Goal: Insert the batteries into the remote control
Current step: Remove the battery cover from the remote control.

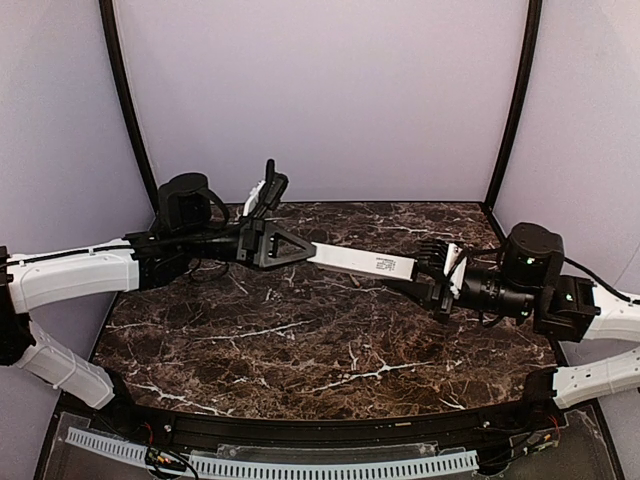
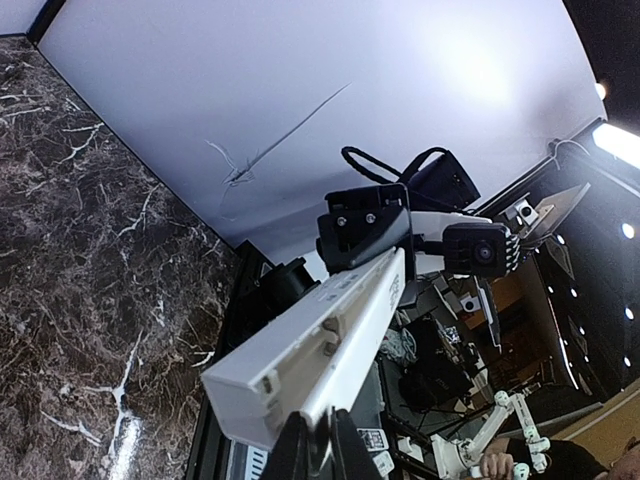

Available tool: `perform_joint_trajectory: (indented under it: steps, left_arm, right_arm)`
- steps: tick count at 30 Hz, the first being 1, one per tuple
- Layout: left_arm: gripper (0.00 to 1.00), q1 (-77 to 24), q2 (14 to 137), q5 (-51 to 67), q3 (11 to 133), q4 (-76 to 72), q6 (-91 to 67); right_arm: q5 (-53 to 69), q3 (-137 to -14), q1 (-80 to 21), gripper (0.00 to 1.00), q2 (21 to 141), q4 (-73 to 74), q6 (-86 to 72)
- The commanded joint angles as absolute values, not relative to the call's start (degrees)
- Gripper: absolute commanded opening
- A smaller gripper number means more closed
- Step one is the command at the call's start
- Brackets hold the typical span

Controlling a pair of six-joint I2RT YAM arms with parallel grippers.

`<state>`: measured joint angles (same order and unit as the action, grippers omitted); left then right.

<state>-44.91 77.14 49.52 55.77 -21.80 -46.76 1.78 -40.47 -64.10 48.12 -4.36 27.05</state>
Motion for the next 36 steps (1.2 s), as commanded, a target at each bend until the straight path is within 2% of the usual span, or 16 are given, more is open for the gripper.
perform_joint_trajectory:
  steps: [1, 14, 20, 28, 32, 36]
  left_arm:
    - [0.08, -45.3, 77.08, 51.8, 56.27, -23.72, -46.71]
    - [0.0, -44.55, 77.8, 53.71, 54.64, -29.84, -50.96]
    - [0.0, -40.71, 77.85, 55.38, 50.09, -47.76, -63.2]
    - [0.0, -38.43, 76.97, 55.41, 48.52, -54.4, -67.9]
    - [0.0, -33.31, 74.18, 51.13, 45.9, -51.08, -67.2]
    - [0.0, -31.76, 70.46, 40.81, 47.81, -30.41, -54.24]
  right_arm:
    - [0.73, -41.13, -63.64, 0.0, 48.81, -4.86, 26.26]
    - [1.18, -40.77, -62.71, 0.0, 48.42, -4.92, 25.48]
    - [0.55, -39.11, -62.43, 0.0, 46.61, -5.0, 22.87]
    - [-5.14, -38.69, -62.24, 0.0, 46.06, -2.94, 20.93]
    - [-5.46, -38.17, -62.1, 0.0, 42.83, -1.55, 19.38]
    - [-3.09, -39.33, -62.14, 0.0, 40.62, 2.32, 17.74]
